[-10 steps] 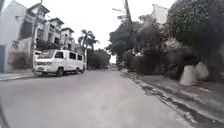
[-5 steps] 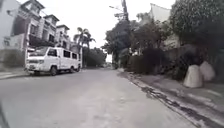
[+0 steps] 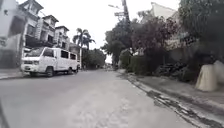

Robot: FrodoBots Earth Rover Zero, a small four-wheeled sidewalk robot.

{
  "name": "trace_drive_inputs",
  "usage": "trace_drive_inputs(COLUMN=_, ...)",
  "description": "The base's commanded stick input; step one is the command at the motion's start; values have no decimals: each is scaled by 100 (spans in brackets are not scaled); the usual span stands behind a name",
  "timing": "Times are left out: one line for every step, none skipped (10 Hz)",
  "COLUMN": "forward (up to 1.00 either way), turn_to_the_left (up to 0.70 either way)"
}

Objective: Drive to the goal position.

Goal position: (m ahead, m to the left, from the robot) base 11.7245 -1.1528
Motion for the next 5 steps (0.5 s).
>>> trace_drive_inputs(forward=70, turn_to_the_left=0)
trace_drive_inputs(forward=70, turn_to_the_left=0)
trace_drive_inputs(forward=70, turn_to_the_left=-33)
trace_drive_inputs(forward=70, turn_to_the_left=-17)
trace_drive_inputs(forward=70, turn_to_the_left=0)
